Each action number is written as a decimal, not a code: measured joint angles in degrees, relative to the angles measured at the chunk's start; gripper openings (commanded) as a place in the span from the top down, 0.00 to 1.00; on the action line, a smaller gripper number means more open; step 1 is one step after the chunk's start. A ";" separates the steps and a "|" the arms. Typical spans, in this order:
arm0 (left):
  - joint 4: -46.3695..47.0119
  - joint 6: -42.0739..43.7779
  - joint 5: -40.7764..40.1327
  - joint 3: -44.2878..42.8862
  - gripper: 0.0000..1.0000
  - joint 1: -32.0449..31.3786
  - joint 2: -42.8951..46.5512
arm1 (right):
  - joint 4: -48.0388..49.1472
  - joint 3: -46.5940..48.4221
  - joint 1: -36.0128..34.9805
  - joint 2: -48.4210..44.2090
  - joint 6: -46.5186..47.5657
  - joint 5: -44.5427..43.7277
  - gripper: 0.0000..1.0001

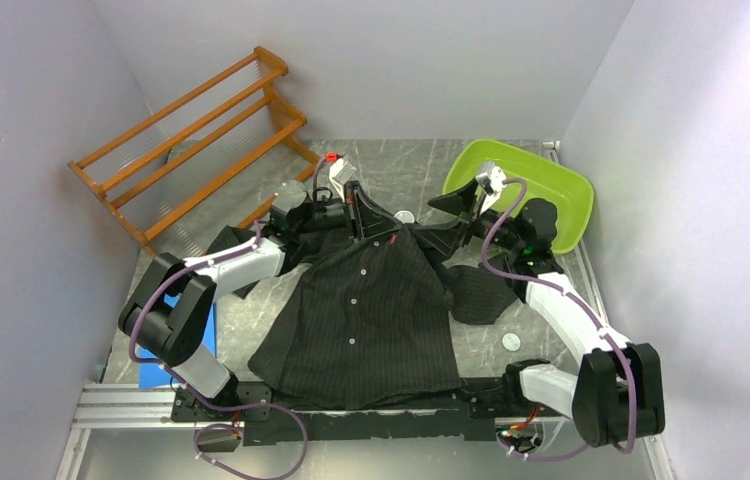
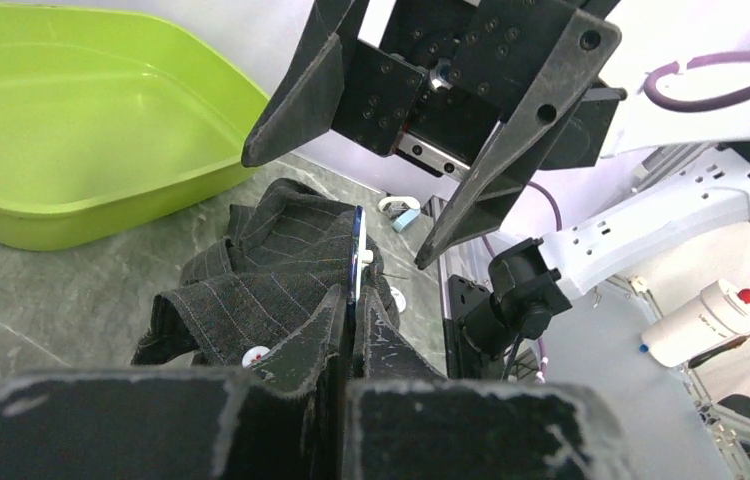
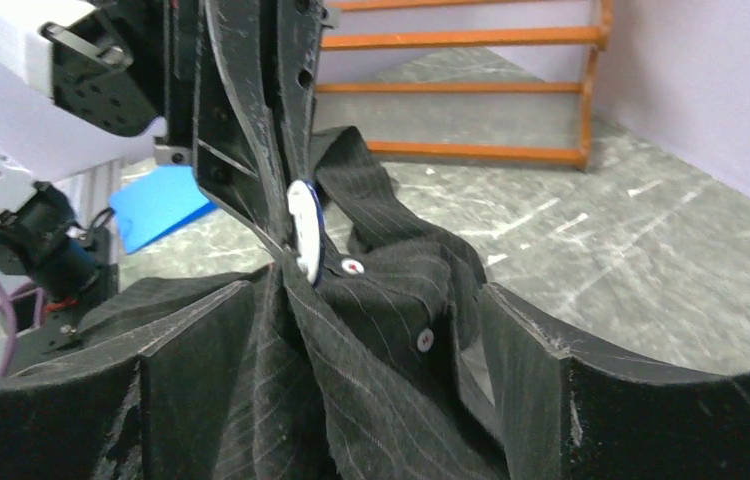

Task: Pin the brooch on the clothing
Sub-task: Pin the brooch to the clothes, then flatten out the clothes at the center of the board.

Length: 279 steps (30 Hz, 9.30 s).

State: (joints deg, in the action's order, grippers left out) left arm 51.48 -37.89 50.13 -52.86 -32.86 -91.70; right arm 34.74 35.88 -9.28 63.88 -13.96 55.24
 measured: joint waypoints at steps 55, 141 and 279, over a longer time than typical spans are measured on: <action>-9.94 8.11 -2.47 -2.89 0.97 -0.42 1.11 | -9.29 9.16 -5.33 7.78 0.48 3.10 1.00; -8.87 12.63 -13.99 5.18 0.97 -4.52 9.42 | 12.55 2.05 -4.90 8.13 -25.29 -8.50 0.16; -68.32 7.10 -38.84 -14.29 0.06 29.79 3.23 | -22.86 41.70 0.83 41.79 -6.86 -36.46 0.00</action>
State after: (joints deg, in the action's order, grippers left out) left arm -16.84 -30.79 11.29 -67.16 -3.07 -88.47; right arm 11.88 77.58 -8.45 105.67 -20.82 18.79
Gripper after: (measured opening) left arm 0.939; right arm 0.997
